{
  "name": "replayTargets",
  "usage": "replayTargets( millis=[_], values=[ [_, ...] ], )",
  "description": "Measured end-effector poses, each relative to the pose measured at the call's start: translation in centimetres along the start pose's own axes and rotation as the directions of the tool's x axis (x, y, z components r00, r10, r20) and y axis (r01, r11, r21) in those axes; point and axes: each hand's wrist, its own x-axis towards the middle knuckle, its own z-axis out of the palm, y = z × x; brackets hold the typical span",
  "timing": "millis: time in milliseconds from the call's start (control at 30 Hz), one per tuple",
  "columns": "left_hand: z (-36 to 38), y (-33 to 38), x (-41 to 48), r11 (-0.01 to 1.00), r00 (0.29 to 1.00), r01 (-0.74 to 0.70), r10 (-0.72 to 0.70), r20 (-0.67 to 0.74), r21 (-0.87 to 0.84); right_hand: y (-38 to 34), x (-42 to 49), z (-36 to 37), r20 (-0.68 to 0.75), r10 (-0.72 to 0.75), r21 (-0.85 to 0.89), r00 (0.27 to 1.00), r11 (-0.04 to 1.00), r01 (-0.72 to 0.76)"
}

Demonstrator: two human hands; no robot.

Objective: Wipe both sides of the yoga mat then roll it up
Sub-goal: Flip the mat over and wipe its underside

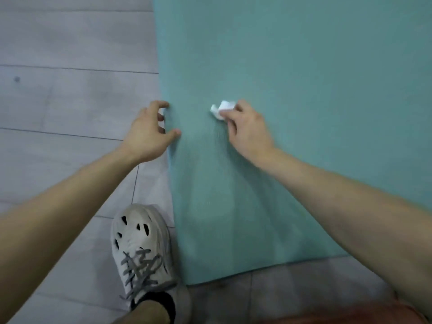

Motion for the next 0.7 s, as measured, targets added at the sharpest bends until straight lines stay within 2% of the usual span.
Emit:
replayTargets(
  millis=[67,133,167,200,233,267,300,333,367,433,467,500,533,600,633,700],
  values=[
    [0.2,-1.1,1.0,0.994,1.000,-0.017,0.017,-0.004,-0.105,-2.8,-6.0,0.7,0.165,-0.221,0.152,0.961,0.969,0.197],
    [-0.3,-1.5,2.6,0.978,1.000,-0.020,0.015,-0.022,-0.207,-3.8,-10.1,0.5,0.334,-0.437,0.262,0.835,0.894,0.363],
    [-0.6,-1.5,3.4,0.971,1.000,-0.017,0.010,-0.029,-0.239,-3.2,-10.3,0.1,0.380,-0.510,0.281,0.772,0.859,0.429],
    [-0.9,-1.7,4.3,0.964,0.999,-0.017,0.008,-0.034,-0.267,-2.1,-9.4,-0.2,0.402,-0.542,0.262,0.738,0.840,0.474],
    [-1.0,-1.9,5.2,0.960,0.999,-0.013,0.002,-0.037,-0.281,-0.7,-7.7,-0.7,0.385,-0.528,0.203,0.757,0.848,0.489],
    [-1.0,-2.0,5.9,0.955,0.999,-0.016,0.001,-0.050,-0.296,1.1,-5.4,-1.2,0.313,-0.472,0.113,0.824,0.880,0.461],
    [-0.9,-2.2,6.6,0.952,0.998,-0.010,-0.009,-0.060,-0.307,3.0,-3.0,-2.0,0.199,-0.362,0.009,0.911,0.930,0.368],
    [-0.7,-2.2,7.0,0.946,0.998,-0.003,-0.020,-0.067,-0.325,4.9,-0.6,-3.2,0.068,-0.208,-0.096,0.976,0.972,0.214],
    [-0.6,-2.1,7.1,0.936,0.997,0.010,-0.037,-0.069,-0.353,6.7,1.3,-4.3,-0.052,-0.037,-0.162,0.998,0.986,0.028],
    [-0.4,-1.7,6.9,0.916,0.997,0.040,-0.062,-0.044,-0.398,8.0,3.2,-5.1,-0.223,0.255,-0.154,0.941,0.944,-0.292],
    [-0.4,-1.7,6.8,0.906,0.998,0.039,-0.053,-0.021,-0.422,7.3,3.0,-4.7,-0.249,0.319,-0.129,0.914,0.925,-0.358],
    [-0.3,-1.8,6.8,0.897,0.999,0.038,-0.042,0.001,-0.441,5.9,2.1,-3.7,-0.237,0.326,-0.108,0.915,0.927,-0.358],
    [-0.3,-1.9,7.0,0.889,1.000,0.027,-0.024,0.011,-0.457,4.0,0.4,-2.5,-0.193,0.268,-0.081,0.944,0.954,-0.288],
    [-0.3,-2.1,7.3,0.873,1.000,0.027,-0.016,0.027,-0.488,0.0,-4.8,-0.2,-0.013,0.021,0.012,1.000,1.000,-0.020],
    [-0.4,-2.1,7.4,0.868,0.999,0.032,-0.014,0.039,-0.495,-1.9,-7.7,0.5,0.094,-0.111,0.077,0.989,0.992,0.104],
    [-0.7,-2.2,7.3,0.854,0.997,0.043,-0.006,0.072,-0.518,-3.8,-10.7,1.0,0.232,-0.292,0.183,0.928,0.950,0.253]
  ],
)
